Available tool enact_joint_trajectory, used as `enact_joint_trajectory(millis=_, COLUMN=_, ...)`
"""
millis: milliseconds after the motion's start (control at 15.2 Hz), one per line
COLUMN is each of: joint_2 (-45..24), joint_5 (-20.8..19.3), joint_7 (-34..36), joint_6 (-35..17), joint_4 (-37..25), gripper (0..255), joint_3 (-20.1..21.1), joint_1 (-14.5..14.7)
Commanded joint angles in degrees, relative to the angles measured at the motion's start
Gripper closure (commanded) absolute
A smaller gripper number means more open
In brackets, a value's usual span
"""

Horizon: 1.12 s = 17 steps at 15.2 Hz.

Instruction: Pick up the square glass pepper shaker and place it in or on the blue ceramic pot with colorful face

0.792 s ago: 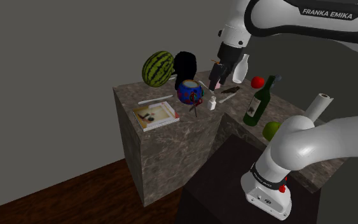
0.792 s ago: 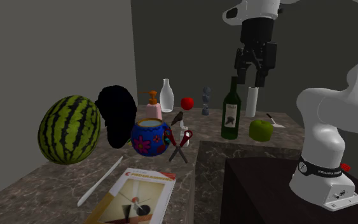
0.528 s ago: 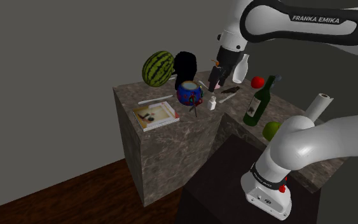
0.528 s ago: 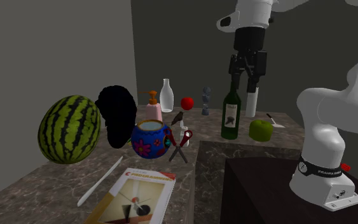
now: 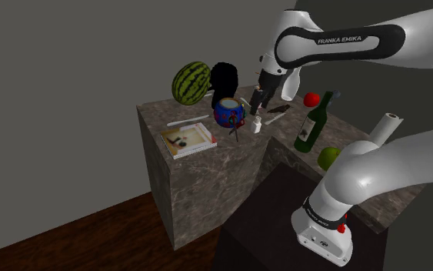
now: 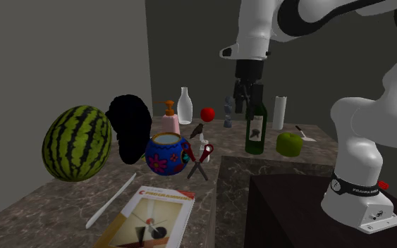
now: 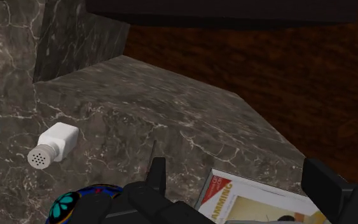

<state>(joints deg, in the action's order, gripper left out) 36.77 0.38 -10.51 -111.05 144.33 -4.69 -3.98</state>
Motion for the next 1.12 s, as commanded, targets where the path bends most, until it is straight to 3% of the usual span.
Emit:
enact_joint_trajectory(millis=0, joint_2=-2.6, joint_5=-1.1, joint_7=-1.7, joint_6=-3.1, joint_4=0.4, gripper=0, joint_3=-1.5, joint_1=-0.9)
enact_joint_trajectory(millis=594, joint_2=-17.6, joint_5=-3.3, joint_7=-9.0, joint_6=-16.8, joint_4=-1.9, gripper=0, joint_3=-8.3, joint_1=-3.9)
enact_joint_trajectory(millis=1056, joint_2=-31.4, joint_5=-1.0, joint_7=-15.9, joint_6=-25.4, joint_4=-7.6, gripper=0, joint_3=-13.0, joint_1=-5.3)
